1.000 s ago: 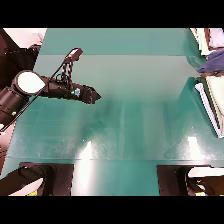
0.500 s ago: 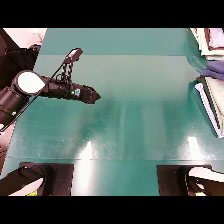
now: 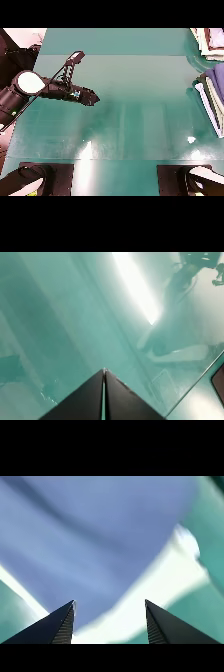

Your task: Fold the shirts.

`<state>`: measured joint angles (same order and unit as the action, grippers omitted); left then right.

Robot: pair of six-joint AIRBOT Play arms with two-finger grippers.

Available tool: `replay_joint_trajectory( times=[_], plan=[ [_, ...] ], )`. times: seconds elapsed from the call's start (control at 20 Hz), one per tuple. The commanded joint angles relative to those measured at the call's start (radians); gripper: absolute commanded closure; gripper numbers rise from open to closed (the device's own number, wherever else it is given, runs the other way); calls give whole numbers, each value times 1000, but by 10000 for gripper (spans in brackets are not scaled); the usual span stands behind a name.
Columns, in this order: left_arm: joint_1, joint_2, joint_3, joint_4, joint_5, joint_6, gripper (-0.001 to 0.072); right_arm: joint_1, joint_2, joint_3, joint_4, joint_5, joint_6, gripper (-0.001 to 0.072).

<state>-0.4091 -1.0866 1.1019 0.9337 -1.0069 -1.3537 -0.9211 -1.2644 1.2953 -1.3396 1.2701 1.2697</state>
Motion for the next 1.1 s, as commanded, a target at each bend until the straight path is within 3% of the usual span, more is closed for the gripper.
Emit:
replay_joint_trajectory(
  times=[0.0,0.35,0.65,0.7,0.75,0.8,1.05],
  plan=[
    [0,0,1,2,-13,0,678,-53,5,1,-29,80,44,205],
    [0,0,1,1,3,26,678,161,5,157,504,134,51,211],
    [0,0,1,1,3,26,678,564,5,161,559,117,48,219],
    [0,0,1,1,4,26,678,621,5,161,558,117,47,308],
    [0,0,1,1,4,26,678,669,5,161,558,117,46,469],
    [0,0,1,1,4,26,678,716,5,161,558,117,46,701],
    [0,0,1,1,3,26,678,838,5,161,559,118,31,692]
  ],
)
